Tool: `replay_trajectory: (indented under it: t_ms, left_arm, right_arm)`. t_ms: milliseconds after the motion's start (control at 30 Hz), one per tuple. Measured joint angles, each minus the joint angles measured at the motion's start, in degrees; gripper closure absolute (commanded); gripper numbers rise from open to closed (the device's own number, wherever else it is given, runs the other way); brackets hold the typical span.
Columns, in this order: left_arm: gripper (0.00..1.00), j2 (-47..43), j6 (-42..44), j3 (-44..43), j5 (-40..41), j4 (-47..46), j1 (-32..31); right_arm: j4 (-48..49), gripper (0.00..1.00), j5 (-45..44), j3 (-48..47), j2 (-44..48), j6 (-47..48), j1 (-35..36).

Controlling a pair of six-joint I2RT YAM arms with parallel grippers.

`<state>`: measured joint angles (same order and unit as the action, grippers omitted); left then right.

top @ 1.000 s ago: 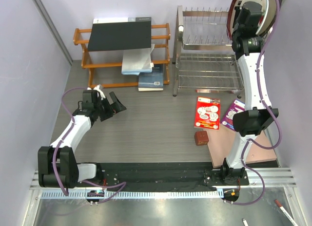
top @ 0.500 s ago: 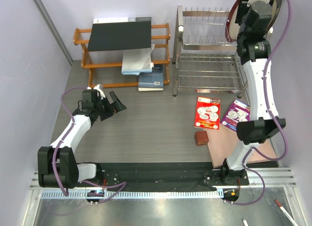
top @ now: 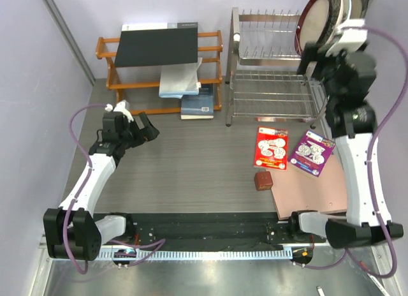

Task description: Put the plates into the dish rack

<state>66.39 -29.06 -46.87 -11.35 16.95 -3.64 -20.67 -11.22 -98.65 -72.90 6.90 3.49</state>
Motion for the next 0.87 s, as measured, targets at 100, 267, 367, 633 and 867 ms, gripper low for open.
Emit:
replay_trajectory:
  t_ms: [100,267,367,633,867]
  left_arm:
    - [0.01,-0.61,3.15,-2.36,1.31,0.24,-0.13]
    - [0.00,-0.63,8.31,-7.06,2.67,1.11,-0.68]
    - [0.00,-0.44,11.54,-10.45,3.39,1.36,-1.03]
    - [0.01,3.02,16.55,-13.99,4.50,1.70,-1.36]
    - [0.00,7.69,19.02,-12.87,4.48,3.54,-4.09]
  right_arm:
    - [-3.74,0.00,9.92,14.23,5.49,-2.93,1.84]
    - [-8.90,0.00,14.29,31.61,4.02,-5.99,11.02]
    - [-11.32,0.00,11.26,37.99,1.92,-7.89,15.63]
    - [-9.60,0.01,-4.57,38.25,0.02,-4.74,25.53]
    - [-8.28,0.00,-7.93,32.37,-11.69,-3.30,26.34]
